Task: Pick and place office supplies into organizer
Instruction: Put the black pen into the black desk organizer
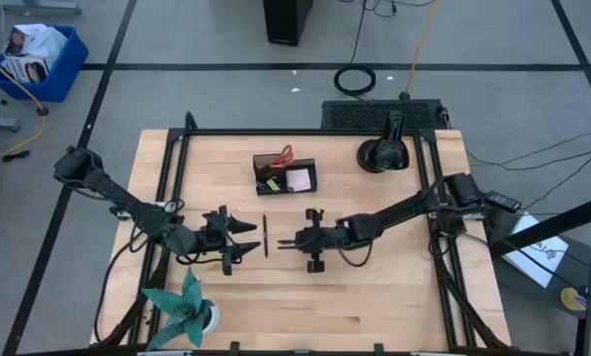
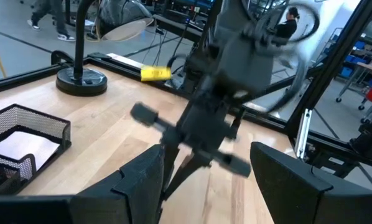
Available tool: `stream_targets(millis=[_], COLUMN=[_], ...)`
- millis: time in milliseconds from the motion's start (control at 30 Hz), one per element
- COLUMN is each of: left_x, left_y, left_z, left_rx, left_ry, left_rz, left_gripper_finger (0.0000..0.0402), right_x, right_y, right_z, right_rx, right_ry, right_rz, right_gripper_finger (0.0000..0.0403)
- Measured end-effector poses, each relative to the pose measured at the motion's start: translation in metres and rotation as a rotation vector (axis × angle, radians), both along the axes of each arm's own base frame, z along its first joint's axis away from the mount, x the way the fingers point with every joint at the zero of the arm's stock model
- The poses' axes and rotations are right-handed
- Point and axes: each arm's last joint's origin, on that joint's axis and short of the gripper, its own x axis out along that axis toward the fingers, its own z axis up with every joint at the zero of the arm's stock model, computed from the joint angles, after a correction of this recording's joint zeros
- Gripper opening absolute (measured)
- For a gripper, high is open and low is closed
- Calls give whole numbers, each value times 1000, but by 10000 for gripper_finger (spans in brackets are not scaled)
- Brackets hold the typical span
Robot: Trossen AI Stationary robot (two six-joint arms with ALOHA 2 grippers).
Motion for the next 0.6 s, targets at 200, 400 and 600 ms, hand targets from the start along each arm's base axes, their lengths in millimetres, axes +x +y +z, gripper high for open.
stream_targets(millis=[200,400,600], left_x=[0,-1,0], left_y=[0,-1,-3], left_z=[-1,0,4], left_rx=[56,165,227], left_ry=[14,21,-7], left_rz=[-8,-28,-71], left_gripper_finger=[244,244,243], right_x=[-5,-10,-13], right_y=[-1,1,3], right_z=[34,71,77], right_rx=[18,54,45], right_ry=[-97,-252,-269], right_rz=[0,15,36], right_gripper_finger=[18,18,18])
